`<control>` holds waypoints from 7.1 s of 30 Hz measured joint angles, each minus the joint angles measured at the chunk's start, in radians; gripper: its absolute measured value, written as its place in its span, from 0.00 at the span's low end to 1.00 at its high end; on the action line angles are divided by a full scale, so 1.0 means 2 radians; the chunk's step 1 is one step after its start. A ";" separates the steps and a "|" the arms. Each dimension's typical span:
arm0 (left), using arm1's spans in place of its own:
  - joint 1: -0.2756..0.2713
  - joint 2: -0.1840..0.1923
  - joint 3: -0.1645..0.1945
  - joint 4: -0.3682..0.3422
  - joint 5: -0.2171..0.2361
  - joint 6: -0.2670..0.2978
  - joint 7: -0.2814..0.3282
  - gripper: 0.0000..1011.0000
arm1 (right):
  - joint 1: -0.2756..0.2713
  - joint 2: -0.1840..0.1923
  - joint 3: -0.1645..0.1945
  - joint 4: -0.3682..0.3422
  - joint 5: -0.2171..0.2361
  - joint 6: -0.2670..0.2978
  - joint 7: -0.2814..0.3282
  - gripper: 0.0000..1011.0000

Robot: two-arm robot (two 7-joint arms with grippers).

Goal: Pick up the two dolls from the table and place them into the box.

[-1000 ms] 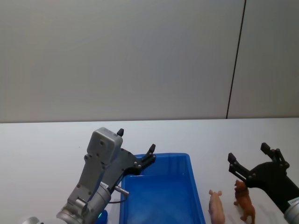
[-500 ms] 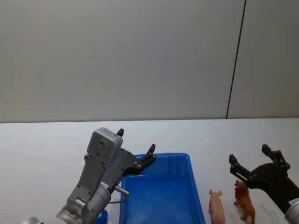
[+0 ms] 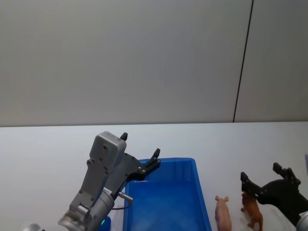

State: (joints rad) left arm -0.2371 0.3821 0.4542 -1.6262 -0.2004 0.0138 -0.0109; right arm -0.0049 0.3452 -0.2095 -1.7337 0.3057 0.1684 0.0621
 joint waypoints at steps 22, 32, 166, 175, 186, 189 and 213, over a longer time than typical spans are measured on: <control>0.000 0.000 0.000 0.000 0.000 0.000 0.000 0.99 | -0.016 -0.002 -0.005 0.017 0.005 0.062 0.000 0.99; 0.000 0.000 0.000 0.000 0.000 0.000 0.000 0.99 | -0.022 -0.005 -0.009 0.030 0.004 0.073 -0.002 0.95; 0.000 0.000 0.000 0.000 0.000 0.000 0.000 0.99 | -0.062 -0.018 -0.044 -0.034 -0.063 0.075 -0.002 0.99; 0.000 0.000 0.000 0.000 0.000 0.000 0.000 0.99 | -0.059 -0.025 -0.048 -0.017 -0.076 0.076 0.002 0.99; 0.000 0.000 0.000 0.000 0.000 0.000 0.000 0.99 | -0.045 -0.035 -0.051 0.010 -0.096 0.064 0.011 0.99; 0.000 0.000 0.000 0.000 0.000 0.000 0.000 0.99 | -0.038 -0.040 -0.052 0.022 -0.103 0.057 0.014 0.99; 0.000 0.000 0.000 0.000 0.000 0.000 0.000 0.99 | -0.012 -0.057 -0.048 0.071 -0.113 0.035 0.010 0.82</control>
State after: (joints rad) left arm -0.2371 0.3821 0.4542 -1.6262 -0.2004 0.0138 -0.0109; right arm -0.0286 0.2303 -0.3056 -1.5913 0.0789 0.2386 0.0826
